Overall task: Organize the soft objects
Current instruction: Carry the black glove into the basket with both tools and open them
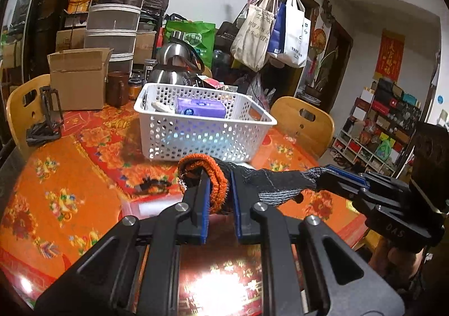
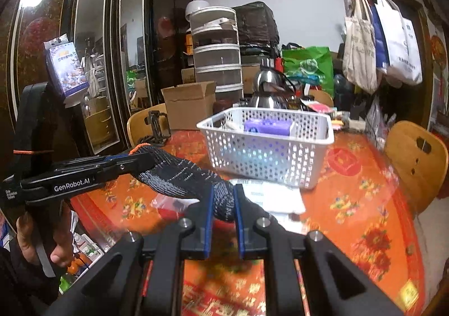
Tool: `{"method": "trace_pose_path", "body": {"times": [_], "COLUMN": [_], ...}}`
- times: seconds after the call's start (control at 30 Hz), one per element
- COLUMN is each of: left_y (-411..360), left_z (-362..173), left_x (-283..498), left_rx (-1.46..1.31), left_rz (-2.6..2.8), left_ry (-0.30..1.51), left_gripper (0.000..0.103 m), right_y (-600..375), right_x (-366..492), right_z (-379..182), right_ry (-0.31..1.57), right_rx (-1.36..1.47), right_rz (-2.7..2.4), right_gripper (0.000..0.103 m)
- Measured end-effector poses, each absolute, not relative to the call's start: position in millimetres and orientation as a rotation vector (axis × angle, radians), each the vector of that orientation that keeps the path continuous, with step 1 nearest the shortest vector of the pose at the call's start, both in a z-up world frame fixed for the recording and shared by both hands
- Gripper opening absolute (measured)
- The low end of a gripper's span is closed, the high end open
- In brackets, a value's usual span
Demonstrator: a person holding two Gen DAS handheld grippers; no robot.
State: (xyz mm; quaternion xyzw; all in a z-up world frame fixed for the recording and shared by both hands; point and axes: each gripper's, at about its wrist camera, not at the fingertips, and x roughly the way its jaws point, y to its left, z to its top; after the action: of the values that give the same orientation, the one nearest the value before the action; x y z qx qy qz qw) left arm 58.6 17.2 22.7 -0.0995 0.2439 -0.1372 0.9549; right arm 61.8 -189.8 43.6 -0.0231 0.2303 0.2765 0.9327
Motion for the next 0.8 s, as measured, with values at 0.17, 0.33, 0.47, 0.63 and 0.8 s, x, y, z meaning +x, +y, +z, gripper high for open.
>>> {"method": "trace_pose_path", "body": {"times": [0.17,0.33,0.47,0.63,0.8], "left_y": [23.3,29.3,32.9,28.2,26.0], "left_z": [49.7,87.1,117.8,144.8,158.7], "left_x": [79.9,110.3,146.7,195.3,261.0], "left_rx": [-0.206,-0.216,-0.215,-0.19,-0.205], "left_rz": [-0.297,-0.325,-0.314,-0.279,-0.255], "left_ry": [0.49,0.463,0.455,0.46,0.492], "left_gripper": [0.012,0.012,0.012,0.012,0.012], "right_y": [-181.9,-174.2,-170.1,-165.7,-161.2], "right_x": [75.6,94.4,124.4,178.2,228.7], "right_z": [72.5,113.6,136.8,161.6,177.4], "right_ry": [0.428,0.364,0.365,0.399,0.39], "right_rx": [-0.084,-0.13,-0.136,-0.126,-0.165], "right_rz": [0.567,0.549,0.542,0.532,0.468], "right_gripper": [0.012,0.012,0.012,0.012,0.012]}}
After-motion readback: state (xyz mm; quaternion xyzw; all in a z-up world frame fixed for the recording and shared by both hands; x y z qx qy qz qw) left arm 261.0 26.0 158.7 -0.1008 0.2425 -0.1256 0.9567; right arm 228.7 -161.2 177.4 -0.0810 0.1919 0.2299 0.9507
